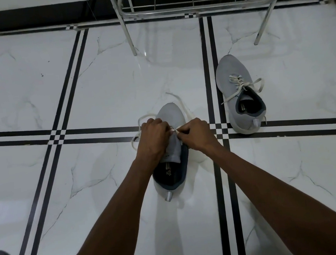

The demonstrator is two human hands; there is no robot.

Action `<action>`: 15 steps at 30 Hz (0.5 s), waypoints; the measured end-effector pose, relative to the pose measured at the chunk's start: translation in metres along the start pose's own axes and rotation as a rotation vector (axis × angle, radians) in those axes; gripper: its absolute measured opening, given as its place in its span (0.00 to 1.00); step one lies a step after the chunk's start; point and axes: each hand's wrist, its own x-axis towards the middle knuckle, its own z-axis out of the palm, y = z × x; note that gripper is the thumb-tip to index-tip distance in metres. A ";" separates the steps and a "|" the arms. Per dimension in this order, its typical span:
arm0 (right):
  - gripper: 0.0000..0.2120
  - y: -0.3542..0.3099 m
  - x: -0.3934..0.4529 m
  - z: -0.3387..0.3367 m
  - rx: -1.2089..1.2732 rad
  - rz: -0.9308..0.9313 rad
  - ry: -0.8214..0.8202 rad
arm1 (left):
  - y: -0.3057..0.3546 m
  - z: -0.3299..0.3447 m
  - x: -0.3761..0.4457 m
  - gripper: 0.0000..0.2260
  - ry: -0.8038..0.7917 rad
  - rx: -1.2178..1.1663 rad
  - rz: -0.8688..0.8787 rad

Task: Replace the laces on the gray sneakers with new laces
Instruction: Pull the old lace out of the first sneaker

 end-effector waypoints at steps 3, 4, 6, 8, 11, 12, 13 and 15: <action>0.11 -0.002 -0.001 0.001 0.025 0.005 0.013 | 0.001 -0.003 0.001 0.06 0.001 0.021 0.027; 0.10 -0.002 -0.001 0.000 0.036 0.008 0.020 | 0.001 -0.003 -0.001 0.07 0.059 -0.029 -0.020; 0.09 -0.001 -0.001 -0.001 0.047 0.023 0.026 | -0.003 -0.002 -0.008 0.09 0.271 -0.235 -0.294; 0.10 0.002 0.000 -0.002 0.048 0.050 0.018 | -0.012 -0.002 -0.020 0.09 0.402 -0.460 -0.618; 0.10 0.005 -0.001 -0.003 0.059 0.050 0.017 | -0.010 -0.004 -0.032 0.09 0.389 -0.446 -0.553; 0.09 0.006 0.000 -0.003 0.068 0.046 0.019 | -0.005 -0.006 -0.032 0.11 0.383 -0.435 -0.435; 0.09 0.006 0.000 -0.003 0.079 0.041 0.022 | 0.000 -0.009 -0.029 0.13 0.372 -0.436 -0.321; 0.09 0.005 0.000 -0.003 0.078 0.026 0.036 | 0.006 -0.008 -0.020 0.13 0.299 -0.409 -0.168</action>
